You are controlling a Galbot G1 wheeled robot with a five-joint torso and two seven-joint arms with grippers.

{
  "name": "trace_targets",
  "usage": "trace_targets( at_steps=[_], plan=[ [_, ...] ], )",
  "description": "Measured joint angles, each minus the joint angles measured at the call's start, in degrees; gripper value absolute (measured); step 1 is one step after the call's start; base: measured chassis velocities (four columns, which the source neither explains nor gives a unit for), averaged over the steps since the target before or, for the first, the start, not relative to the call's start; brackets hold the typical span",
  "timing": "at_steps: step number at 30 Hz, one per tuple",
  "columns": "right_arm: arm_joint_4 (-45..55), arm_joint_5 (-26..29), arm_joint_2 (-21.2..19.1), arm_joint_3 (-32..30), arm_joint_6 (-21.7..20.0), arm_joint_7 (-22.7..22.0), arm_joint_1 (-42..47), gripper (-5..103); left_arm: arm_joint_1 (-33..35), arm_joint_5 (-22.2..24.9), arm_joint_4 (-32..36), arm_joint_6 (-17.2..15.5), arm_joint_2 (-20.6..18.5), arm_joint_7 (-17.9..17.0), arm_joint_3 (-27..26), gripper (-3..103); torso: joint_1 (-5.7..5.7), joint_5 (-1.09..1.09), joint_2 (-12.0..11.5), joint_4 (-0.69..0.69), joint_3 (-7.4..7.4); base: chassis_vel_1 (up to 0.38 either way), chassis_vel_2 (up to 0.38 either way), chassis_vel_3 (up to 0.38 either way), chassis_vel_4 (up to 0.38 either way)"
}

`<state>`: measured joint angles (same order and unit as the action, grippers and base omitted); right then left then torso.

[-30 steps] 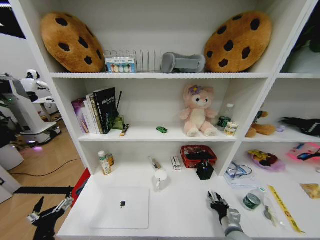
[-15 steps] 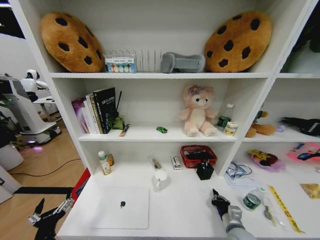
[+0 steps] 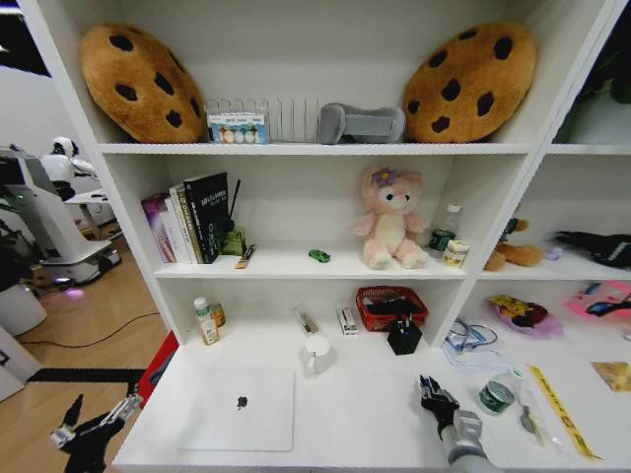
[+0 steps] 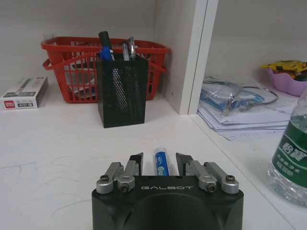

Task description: Organize the objects on the table.

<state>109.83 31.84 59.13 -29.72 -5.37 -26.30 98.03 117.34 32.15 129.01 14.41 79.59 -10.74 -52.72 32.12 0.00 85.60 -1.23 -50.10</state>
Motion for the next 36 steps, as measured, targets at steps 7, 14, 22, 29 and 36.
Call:
trace_targets(
  at_steps=[7,14,22,29,36],
  plan=[
    [-1.8,0.8,0.2,-0.4,0.2,-0.3,-0.4,62,-0.5,-0.4,-0.1,0.0,0.1,0.0,0.6,100,0.0,-0.01,0.0,0.0,0.0,0.0,0.0,0.0,0.0],
    [-2.4,1.2,-0.1,0.6,0.2,-0.2,-1.7,77,-0.4,0.0,0.0,-0.1,0.1,-0.1,0.0,100,0.0,0.0,0.0,0.01,0.0,0.0,0.0,0.0,0.0],
    [-1.9,1.1,0.1,1.0,0.2,-0.1,-2.0,49,-0.3,0.3,-0.2,0.2,0.1,-0.1,-0.4,100,0.0,0.01,0.0,0.01,0.0,0.0,0.0,0.0,0.0],
    [-1.9,0.8,0.0,1.0,0.4,-0.1,-1.9,23,-0.8,0.2,-0.2,0.2,0.0,-0.1,0.0,100,0.0,0.01,0.0,0.0,0.0,0.0,0.0,0.0,0.0],
    [-0.5,1.2,-0.8,1.0,0.2,0.1,-3.2,12,-0.8,0.2,-0.4,0.2,-0.1,-0.1,-0.1,100,0.0,0.0,0.0,0.0,0.0,0.0,0.0,0.0,0.0]
  ],
)
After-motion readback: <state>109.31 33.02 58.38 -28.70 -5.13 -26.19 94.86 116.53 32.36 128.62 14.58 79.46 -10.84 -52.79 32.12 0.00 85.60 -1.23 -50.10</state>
